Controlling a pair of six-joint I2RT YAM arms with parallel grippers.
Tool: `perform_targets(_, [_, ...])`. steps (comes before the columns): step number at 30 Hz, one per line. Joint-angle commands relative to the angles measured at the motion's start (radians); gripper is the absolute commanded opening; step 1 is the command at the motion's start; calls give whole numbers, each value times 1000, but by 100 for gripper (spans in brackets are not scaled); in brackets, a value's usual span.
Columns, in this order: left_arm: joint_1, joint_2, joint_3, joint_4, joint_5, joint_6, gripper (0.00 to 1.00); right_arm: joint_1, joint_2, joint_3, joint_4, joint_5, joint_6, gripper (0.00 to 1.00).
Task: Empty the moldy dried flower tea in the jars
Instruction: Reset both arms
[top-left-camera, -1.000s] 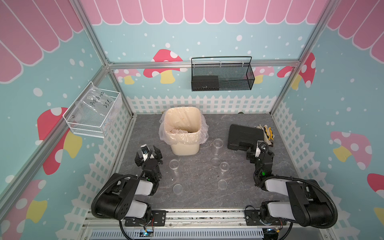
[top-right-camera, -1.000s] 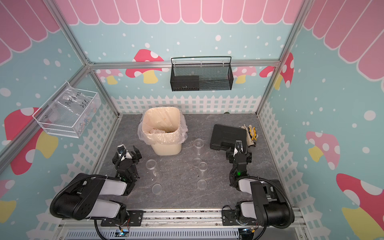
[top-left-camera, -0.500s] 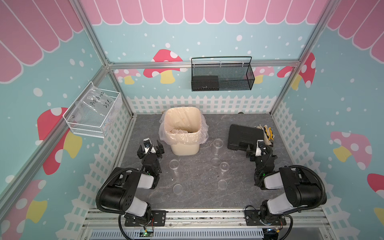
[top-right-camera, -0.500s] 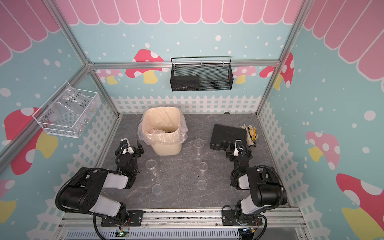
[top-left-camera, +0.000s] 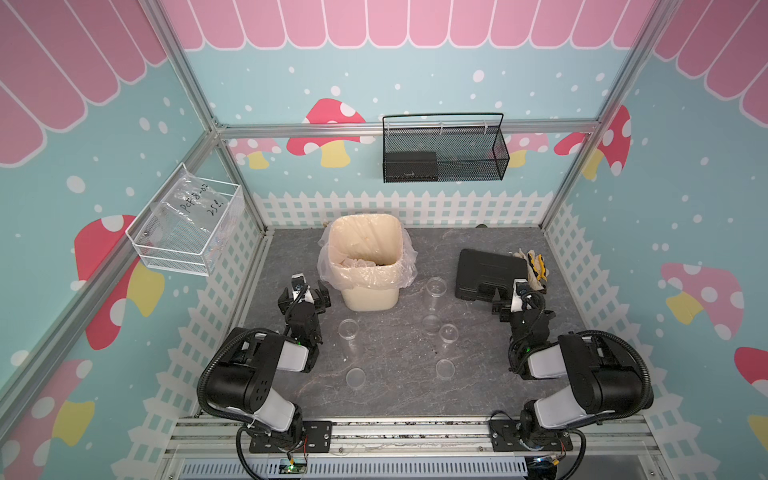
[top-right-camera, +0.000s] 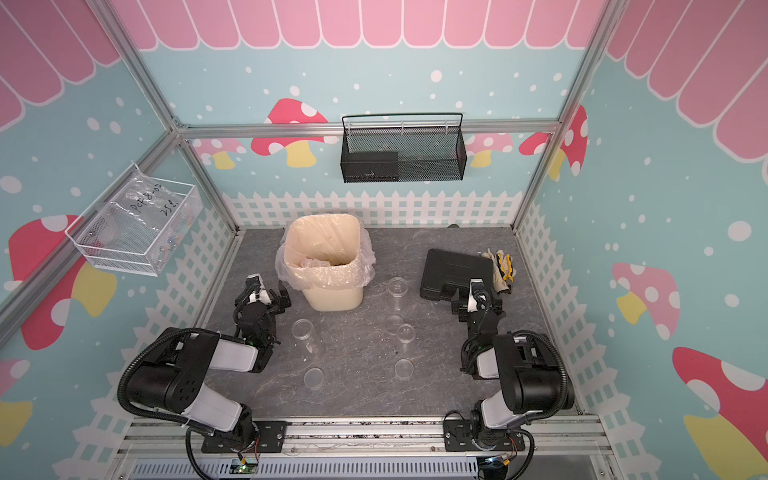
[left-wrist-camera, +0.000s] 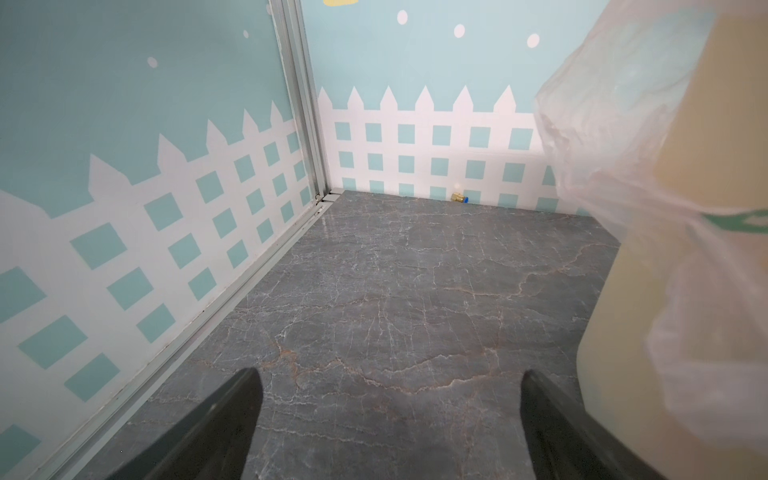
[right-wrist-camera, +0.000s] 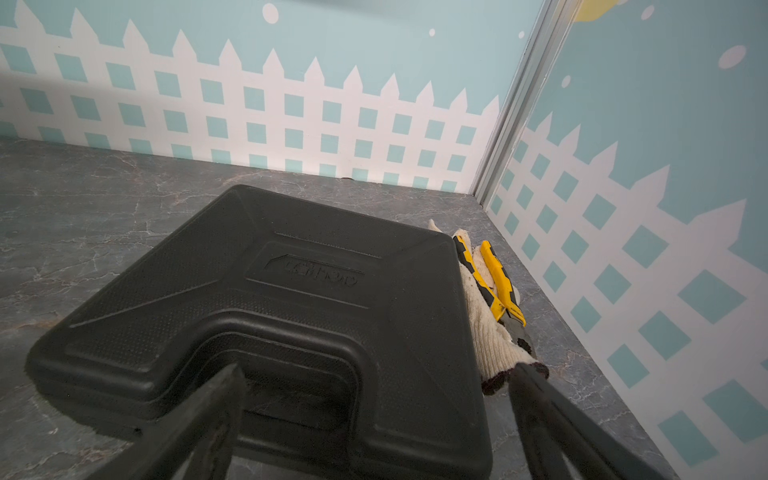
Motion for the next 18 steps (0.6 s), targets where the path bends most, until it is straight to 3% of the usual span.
perform_targets(1, [7,-9,6,-18,10,-3,99,-4,4,1,52,-13,-12,100])
perform_targets(18, [38,-13,60,-140,35,-27,99,-4,4,2,52,-12,-12,100])
